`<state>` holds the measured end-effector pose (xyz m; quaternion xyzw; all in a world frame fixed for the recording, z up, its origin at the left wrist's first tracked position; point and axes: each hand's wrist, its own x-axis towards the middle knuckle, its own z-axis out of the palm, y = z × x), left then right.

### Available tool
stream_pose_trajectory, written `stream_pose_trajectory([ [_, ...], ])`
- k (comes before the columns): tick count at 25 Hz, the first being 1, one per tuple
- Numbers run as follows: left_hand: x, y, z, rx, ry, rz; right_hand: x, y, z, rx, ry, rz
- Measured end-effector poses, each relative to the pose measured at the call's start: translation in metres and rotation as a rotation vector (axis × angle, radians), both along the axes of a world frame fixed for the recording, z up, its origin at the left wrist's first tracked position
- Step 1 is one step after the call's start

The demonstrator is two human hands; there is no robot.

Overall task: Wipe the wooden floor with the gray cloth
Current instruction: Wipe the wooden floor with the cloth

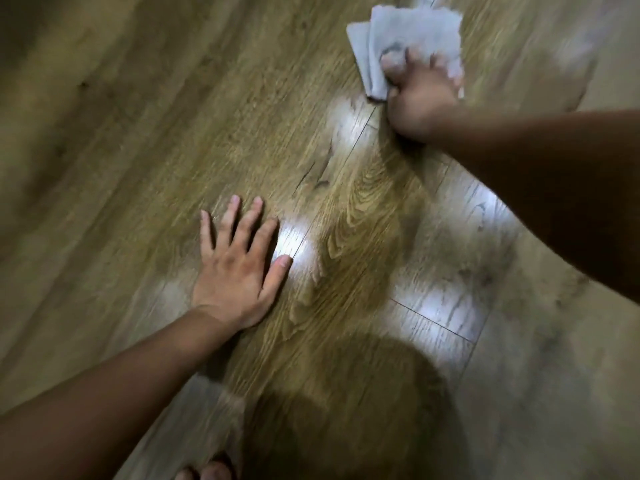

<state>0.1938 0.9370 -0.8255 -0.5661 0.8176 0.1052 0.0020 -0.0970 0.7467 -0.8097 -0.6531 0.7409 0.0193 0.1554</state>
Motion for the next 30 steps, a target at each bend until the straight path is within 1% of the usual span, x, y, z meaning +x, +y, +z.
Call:
stream_pose_trajectory([
  [1, 0.001, 0.000, 0.000, -0.003, 0.027, 0.004, 0.011, 0.027, -0.003, -0.012, 0.031, 0.085],
  [3, 0.003, 0.000, 0.003, -0.018, 0.087, 0.010, 0.032, 0.097, -0.009, -0.060, 0.032, 0.398],
  [5, 0.004, -0.001, 0.004, -0.032, 0.113, 0.005, 0.043, 0.164, -0.007, -0.009, -0.050, 0.827],
  [6, 0.003, 0.001, 0.004, -0.038, 0.128, 0.007, 0.039, 0.185, -0.005, 0.036, -0.068, 1.008],
  [7, 0.003, 0.002, 0.004, -0.046, 0.142, 0.012, 0.026, 0.189, 0.000, 0.092, -0.086, 1.117],
  [8, 0.002, 0.004, 0.003, -0.051, 0.148, 0.016, 0.008, 0.181, 0.005, 0.117, -0.112, 1.135],
  [9, 0.002, 0.004, 0.003, -0.055, 0.148, 0.018, -0.012, 0.164, 0.009, 0.117, -0.126, 1.073],
  [10, 0.002, 0.004, 0.002, -0.054, 0.144, 0.018, -0.034, 0.141, 0.010, 0.084, -0.116, 0.954],
  [12, 0.004, 0.003, 0.000, -0.046, 0.139, 0.021, -0.084, 0.083, 0.015, -0.027, -0.041, 0.546],
  [14, 0.004, 0.003, -0.001, -0.046, 0.143, 0.023, -0.123, 0.035, 0.023, -0.076, -0.038, 0.114],
  [15, 0.004, 0.004, -0.002, -0.049, 0.146, 0.024, -0.128, 0.021, 0.026, -0.079, -0.044, -0.019],
  [16, 0.004, 0.003, -0.002, -0.050, 0.145, 0.022, -0.125, 0.013, 0.024, -0.070, -0.007, -0.057],
  [18, 0.004, 0.004, -0.005, -0.057, 0.138, 0.014, -0.113, 0.008, 0.017, -0.015, 0.124, 0.011],
  [20, 0.006, 0.005, -0.007, -0.063, 0.133, 0.011, -0.102, 0.011, 0.006, 0.008, 0.177, 0.057],
  [23, 0.005, 0.003, -0.007, -0.058, 0.118, 0.013, -0.085, 0.031, -0.002, 0.023, 0.066, 0.008],
  [24, 0.004, 0.003, -0.007, -0.059, 0.106, 0.010, -0.073, 0.048, -0.002, 0.048, 0.050, 0.044],
  [26, 0.004, 0.002, -0.004, -0.051, 0.089, -0.001, -0.046, 0.099, -0.001, 0.054, 0.076, 0.215],
  [29, 0.002, 0.004, -0.001, -0.061, 0.056, -0.014, -0.006, 0.188, 0.010, 0.038, -0.062, 0.562],
  [30, 0.001, 0.005, -0.001, -0.057, 0.052, -0.021, 0.002, 0.203, 0.009, 0.008, -0.072, 0.660],
])
